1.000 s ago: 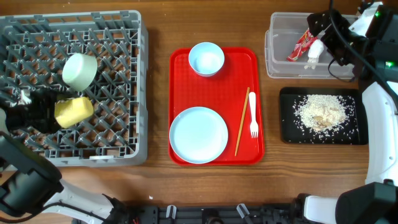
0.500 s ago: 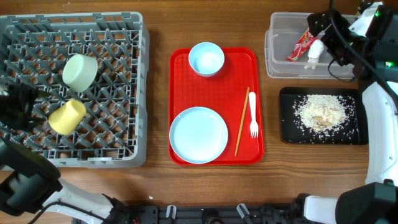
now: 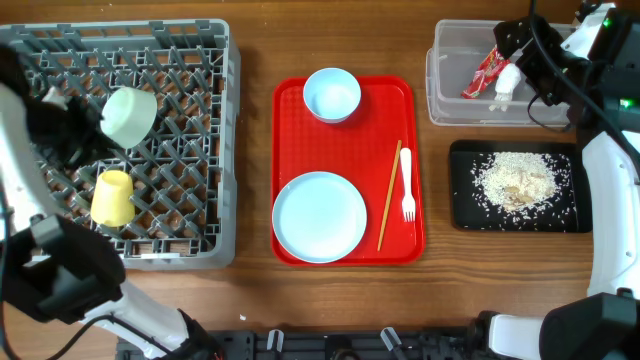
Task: Sort waste into correct bins and load items into the dishwasher rack
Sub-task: 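Open the left gripper and raise it away from the cup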
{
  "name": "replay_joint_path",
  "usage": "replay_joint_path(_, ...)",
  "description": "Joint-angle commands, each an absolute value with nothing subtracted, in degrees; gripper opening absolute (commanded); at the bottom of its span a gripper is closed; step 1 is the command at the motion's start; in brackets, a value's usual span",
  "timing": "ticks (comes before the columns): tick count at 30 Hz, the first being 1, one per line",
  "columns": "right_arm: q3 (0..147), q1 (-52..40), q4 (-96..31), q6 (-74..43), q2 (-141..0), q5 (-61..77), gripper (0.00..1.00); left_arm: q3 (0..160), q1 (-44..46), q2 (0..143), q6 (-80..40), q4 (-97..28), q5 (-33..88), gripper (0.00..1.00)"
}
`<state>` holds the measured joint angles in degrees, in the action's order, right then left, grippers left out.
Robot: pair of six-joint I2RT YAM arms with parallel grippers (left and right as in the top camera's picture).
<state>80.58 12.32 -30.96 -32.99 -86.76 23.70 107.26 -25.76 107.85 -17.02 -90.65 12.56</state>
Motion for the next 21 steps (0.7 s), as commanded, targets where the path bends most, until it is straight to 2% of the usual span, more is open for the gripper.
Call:
replay_joint_path(1, 80.6, 12.4, -31.0, -33.2, -85.8, 23.0, 1.00, 103.4, -19.8, 106.3, -25.2, -88.5, -3.0, 0.04)
replay_joint_path(15, 80.6, 12.4, -31.0, -33.2, -85.8, 23.0, 1.00, 92.0, -24.0, 106.6, -24.9, -82.8, -4.2, 0.04)
replay_joint_path(21, 80.6, 12.4, -31.0, -33.2, -85.8, 23.0, 1.00, 91.9, -25.1, 106.6, -24.9, -82.4, -4.2, 0.04)
